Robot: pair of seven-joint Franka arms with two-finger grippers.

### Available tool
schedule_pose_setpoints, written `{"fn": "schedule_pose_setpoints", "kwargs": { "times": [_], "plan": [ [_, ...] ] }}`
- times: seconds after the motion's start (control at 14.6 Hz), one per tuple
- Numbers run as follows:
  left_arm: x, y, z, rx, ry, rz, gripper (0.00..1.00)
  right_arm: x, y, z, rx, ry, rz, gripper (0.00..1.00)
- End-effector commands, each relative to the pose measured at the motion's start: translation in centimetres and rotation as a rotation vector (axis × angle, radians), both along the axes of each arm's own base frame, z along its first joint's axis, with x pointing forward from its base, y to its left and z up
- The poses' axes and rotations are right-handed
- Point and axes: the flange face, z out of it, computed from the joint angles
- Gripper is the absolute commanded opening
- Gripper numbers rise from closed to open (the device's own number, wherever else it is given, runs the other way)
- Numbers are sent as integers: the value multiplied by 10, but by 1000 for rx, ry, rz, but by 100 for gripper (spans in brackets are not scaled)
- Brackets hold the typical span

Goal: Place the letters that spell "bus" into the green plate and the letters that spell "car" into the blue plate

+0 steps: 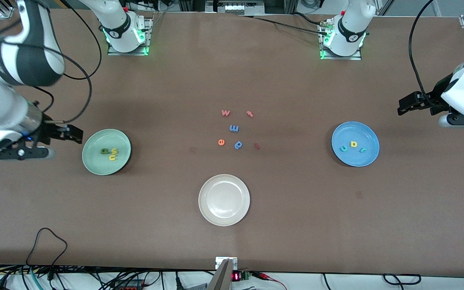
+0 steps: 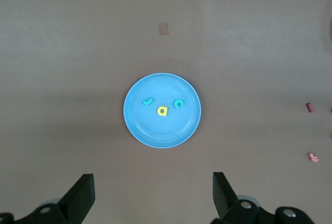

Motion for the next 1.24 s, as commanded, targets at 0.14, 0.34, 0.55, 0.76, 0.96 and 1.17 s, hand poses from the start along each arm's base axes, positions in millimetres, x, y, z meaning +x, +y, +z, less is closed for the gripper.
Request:
{"fn": "schedule_pose_setpoints", "kwargs": {
  "times": [0.14,0.34,0.55,0.76,0.96,1.17],
  "plan": [
    [-10,-2,5,-5,8,-14,100,-16,-23,62,15,-10,-29,100],
    [-13,1,11,-5,-4,-12,100,-17,-24,72,12,8,-34,100],
    [-14,1,12,-5,-6,-9,100,-17,-25,73,11,11,-36,100],
    [-14,1,12,-5,-7,-7,100,-17,-25,73,14,11,-36,100],
    [-14,2,13,-5,-9,-4,100,-17,-24,72,17,16,-38,100],
    [-15,3,14,-6,-12,-4,100,-21,-16,69,104,53,-56,100]
  ]
}}
